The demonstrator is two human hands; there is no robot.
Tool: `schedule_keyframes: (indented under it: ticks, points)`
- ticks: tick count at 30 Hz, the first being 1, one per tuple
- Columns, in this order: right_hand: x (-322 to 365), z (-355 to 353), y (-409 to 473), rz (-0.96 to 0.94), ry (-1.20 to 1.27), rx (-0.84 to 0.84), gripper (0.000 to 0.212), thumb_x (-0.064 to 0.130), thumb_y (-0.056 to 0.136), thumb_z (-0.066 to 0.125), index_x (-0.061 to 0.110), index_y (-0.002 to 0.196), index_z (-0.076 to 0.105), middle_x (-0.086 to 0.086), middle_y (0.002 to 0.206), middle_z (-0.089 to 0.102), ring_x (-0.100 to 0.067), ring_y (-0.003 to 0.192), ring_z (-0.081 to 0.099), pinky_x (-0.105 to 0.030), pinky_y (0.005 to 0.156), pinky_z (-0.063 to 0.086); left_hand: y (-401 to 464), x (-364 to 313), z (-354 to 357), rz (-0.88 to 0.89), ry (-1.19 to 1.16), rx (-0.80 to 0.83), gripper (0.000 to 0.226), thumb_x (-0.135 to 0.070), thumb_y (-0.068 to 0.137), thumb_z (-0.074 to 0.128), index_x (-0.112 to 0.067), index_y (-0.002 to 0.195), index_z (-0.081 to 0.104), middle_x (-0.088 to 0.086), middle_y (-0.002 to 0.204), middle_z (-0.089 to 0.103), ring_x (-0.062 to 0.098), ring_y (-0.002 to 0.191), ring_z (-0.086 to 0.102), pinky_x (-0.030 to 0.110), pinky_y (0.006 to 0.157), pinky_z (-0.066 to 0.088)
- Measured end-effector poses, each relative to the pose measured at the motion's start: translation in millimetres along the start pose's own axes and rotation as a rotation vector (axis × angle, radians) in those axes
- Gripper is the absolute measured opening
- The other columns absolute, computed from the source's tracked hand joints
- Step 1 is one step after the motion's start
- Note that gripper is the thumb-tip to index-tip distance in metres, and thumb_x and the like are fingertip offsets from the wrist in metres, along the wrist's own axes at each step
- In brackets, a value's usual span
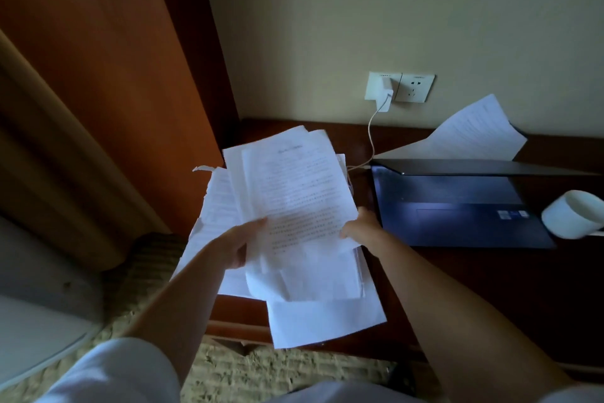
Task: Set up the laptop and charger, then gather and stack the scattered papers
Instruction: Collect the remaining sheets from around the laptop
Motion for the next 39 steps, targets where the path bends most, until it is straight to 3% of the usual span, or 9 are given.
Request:
schedule_keyframes:
  ticks: [3, 5, 11, 18, 23, 30, 32, 35, 39]
  points:
    - [-7.3, 0.0, 6.1, 0.043, 0.321, -0.035, 0.06, 0.019, 0.071, 0.075, 0.004, 0.123, 0.051, -0.008, 0.116, 0.061, -0.024, 0.095, 0.063, -0.034, 0.075, 0.055, -0.4, -8.7, 4.6, 0.105, 0.027, 0.065, 0.053, 0.0, 0.077, 0.07, -0.002, 0.126, 0.051, 0.021, 0.126, 0.058, 0.04, 0.112, 0.058, 0.059, 0.091, 0.049]
    - [-4.1, 2.4, 1.5, 0.014, 0.274, 0.033, 0.039, 0.015, 0.081, 0.072, 0.001, 0.116, 0.061, -0.007, 0.108, 0.065, -0.022, 0.09, 0.063, -0.029, 0.075, 0.053, 0.0, -12.8, 10.2, 0.164, 0.074, 0.103, 0.054, 0.003, 0.07, 0.068, 0.0, 0.121, 0.052, 0.025, 0.122, 0.058, 0.044, 0.111, 0.057, 0.059, 0.085, 0.051]
    - [39.1, -4.1, -15.8, -0.271, 0.194, 0.001, 0.037, -0.001, 0.086, 0.062, 0.004, 0.122, 0.059, -0.012, 0.117, 0.065, -0.021, 0.093, 0.061, -0.025, 0.071, 0.049, -21.6, -36.7, 12.9, 0.354, 0.156, -0.21, 0.043, 0.014, 0.079, 0.055, -0.011, 0.113, 0.06, 0.011, 0.107, 0.066, 0.036, 0.101, 0.061, 0.047, 0.072, 0.056]
    - [69.0, -39.7, -46.2, -0.445, 0.212, -0.111, 0.032, 0.011, 0.09, 0.061, 0.008, 0.121, 0.056, -0.003, 0.109, 0.064, -0.019, 0.094, 0.061, -0.028, 0.078, 0.048, -70.8, -86.7, 27.6, 0.681, 0.227, -0.411, 0.031, 0.007, 0.088, 0.048, -0.005, 0.113, 0.06, 0.003, 0.097, 0.065, 0.024, 0.09, 0.062, 0.039, 0.076, 0.054]
    - [44.8, -34.2, -54.6, -0.239, 0.282, 0.202, 0.029, 0.014, 0.093, 0.058, 0.009, 0.122, 0.059, -0.008, 0.108, 0.067, -0.023, 0.093, 0.065, -0.029, 0.077, 0.051, -78.2, -94.1, 24.0, 0.721, 0.095, -0.456, 0.025, 0.005, 0.09, 0.05, -0.009, 0.108, 0.059, -0.004, 0.09, 0.064, 0.016, 0.083, 0.062, 0.036, 0.076, 0.054]
    - [32.6, -44.9, -64.6, -0.271, 0.242, -0.053, 0.023, 0.014, 0.095, 0.053, 0.009, 0.116, 0.059, -0.008, 0.099, 0.062, -0.017, 0.076, 0.059, -0.023, 0.059, 0.045, -70.5, -76.9, 37.0, 0.631, 0.462, -0.253, 0.034, -0.001, 0.096, 0.036, -0.02, 0.119, 0.05, -0.002, 0.107, 0.062, 0.025, 0.104, 0.06, 0.047, 0.081, 0.055]
    - [35.0, -44.6, -67.1, -0.309, 0.276, -0.052, 0.023, 0.012, 0.093, 0.057, 0.006, 0.115, 0.06, -0.01, 0.101, 0.064, -0.019, 0.079, 0.06, -0.026, 0.064, 0.046, -79.1, -82.1, 36.8, 0.775, 0.59, -0.363, 0.039, -0.004, 0.098, 0.034, -0.017, 0.132, 0.047, 0.003, 0.112, 0.06, 0.028, 0.111, 0.057, 0.041, 0.092, 0.05]
    - [48.2, -51.7, -69.7, -0.353, 0.354, -0.041, 0.027, 0.006, 0.088, 0.062, 0.004, 0.114, 0.063, -0.01, 0.097, 0.067, -0.024, 0.084, 0.063, -0.031, 0.071, 0.048, -104.8, -88.4, 46.5, 1.003, 0.833, -0.559, 0.047, -0.009, 0.102, 0.032, -0.018, 0.148, 0.031, 0.017, 0.101, 0.061, 0.035, 0.092, 0.059, 0.039, 0.074, 0.046]
    - [59.6, -58.2, -73.4, -0.391, 0.429, -0.073, 0.023, 0.009, 0.089, 0.062, 0.01, 0.112, 0.063, -0.007, 0.102, 0.069, -0.025, 0.091, 0.066, -0.037, 0.08, 0.053, -119.2, -91.3, 53.9, 1.179, 0.729, -0.581, 0.046, -0.026, 0.101, 0.031, -0.022, 0.146, 0.033, 0.003, 0.093, 0.058, 0.018, 0.081, 0.054, 0.027, 0.069, 0.04]
Point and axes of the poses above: each hand's wrist, its own y-axis towards the middle knuckle, its own z-axis out of the palm, x = y × z, the point moved 6 cm from there along y, towards the middle knuckle
